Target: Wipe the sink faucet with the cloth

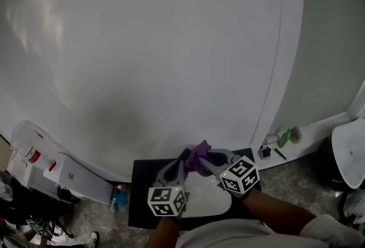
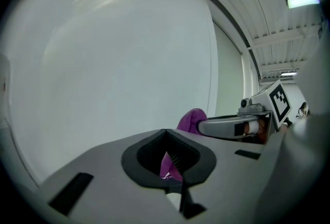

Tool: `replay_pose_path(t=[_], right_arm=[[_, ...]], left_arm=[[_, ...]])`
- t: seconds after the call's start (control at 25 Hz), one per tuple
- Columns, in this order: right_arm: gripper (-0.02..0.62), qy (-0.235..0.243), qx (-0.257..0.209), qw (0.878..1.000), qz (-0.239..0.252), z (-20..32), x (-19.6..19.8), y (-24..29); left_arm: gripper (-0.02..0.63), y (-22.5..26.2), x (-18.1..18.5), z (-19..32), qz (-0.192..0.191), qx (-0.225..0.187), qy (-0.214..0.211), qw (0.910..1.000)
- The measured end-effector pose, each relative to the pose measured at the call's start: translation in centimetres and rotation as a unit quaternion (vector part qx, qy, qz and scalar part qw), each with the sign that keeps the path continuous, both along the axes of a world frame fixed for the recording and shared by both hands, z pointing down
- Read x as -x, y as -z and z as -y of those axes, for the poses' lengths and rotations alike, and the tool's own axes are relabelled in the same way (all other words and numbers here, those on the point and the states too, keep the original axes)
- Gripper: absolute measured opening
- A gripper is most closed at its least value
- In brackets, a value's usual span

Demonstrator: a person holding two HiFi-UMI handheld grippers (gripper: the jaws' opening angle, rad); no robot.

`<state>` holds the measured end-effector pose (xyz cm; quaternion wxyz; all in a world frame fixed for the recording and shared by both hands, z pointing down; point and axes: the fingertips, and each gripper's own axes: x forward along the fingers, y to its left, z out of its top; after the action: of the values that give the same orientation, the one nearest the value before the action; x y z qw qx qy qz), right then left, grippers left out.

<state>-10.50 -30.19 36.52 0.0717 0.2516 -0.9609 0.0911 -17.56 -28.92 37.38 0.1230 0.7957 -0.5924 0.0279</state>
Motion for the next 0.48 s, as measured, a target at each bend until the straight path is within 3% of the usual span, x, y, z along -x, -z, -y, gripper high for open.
replay_pose_path(t=[0.48], right_arm=[[0.057, -0.001, 0.006, 1.000, 0.002, 0.11, -0.71, 0.10]], left_arm=[[0.006, 0.04, -0.52, -0.04, 0.002, 0.000, -0.003, 1.0000]])
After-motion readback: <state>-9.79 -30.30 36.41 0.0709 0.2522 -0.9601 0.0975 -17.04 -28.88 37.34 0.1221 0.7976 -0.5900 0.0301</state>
